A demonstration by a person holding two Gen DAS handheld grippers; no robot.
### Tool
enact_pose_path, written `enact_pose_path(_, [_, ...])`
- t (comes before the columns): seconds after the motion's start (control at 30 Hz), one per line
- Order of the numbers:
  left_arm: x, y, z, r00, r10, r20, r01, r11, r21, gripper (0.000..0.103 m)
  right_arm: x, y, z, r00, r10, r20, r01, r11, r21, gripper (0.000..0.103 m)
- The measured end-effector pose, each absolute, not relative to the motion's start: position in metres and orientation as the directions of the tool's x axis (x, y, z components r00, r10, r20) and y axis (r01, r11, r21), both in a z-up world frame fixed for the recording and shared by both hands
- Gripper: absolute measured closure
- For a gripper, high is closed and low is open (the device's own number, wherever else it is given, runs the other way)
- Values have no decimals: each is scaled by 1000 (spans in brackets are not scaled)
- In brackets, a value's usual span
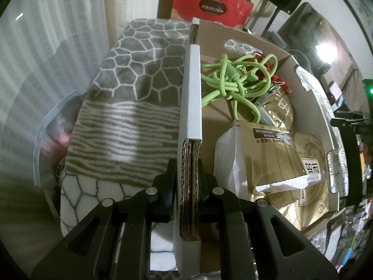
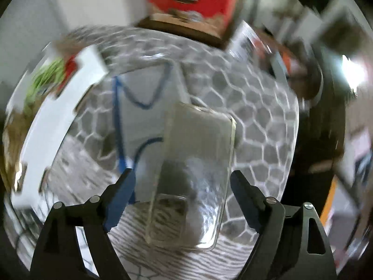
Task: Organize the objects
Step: 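Grasp the clear plastic phone case with the right tool, then carry the clear case into the box and release it with the right tool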
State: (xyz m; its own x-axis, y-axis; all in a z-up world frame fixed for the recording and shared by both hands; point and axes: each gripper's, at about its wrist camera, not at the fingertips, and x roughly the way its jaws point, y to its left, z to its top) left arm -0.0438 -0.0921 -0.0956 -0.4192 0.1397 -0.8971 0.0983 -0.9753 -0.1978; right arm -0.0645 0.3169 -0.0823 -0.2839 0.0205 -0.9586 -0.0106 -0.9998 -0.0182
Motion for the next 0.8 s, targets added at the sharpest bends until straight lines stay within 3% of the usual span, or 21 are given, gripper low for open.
enact_pose_path(0.23, [-44, -92, -96, -418, 139, -898, 98, -976, -196, 91, -57, 331, -109, -243, -4, -970, -117, -993, 33, 18])
enact_pose_path(0.57, [-44, -92, -96, -419, 140, -897, 98, -975, -198, 91, -59, 334, -108, -261, -8, -965, -128, -991, 43, 24])
enact_pose_path(0.8, [-44, -93, -96, -419, 140, -897, 100, -975, -199, 91, -69, 321, -66, -345, -25, -938, -86, -995, 58, 24])
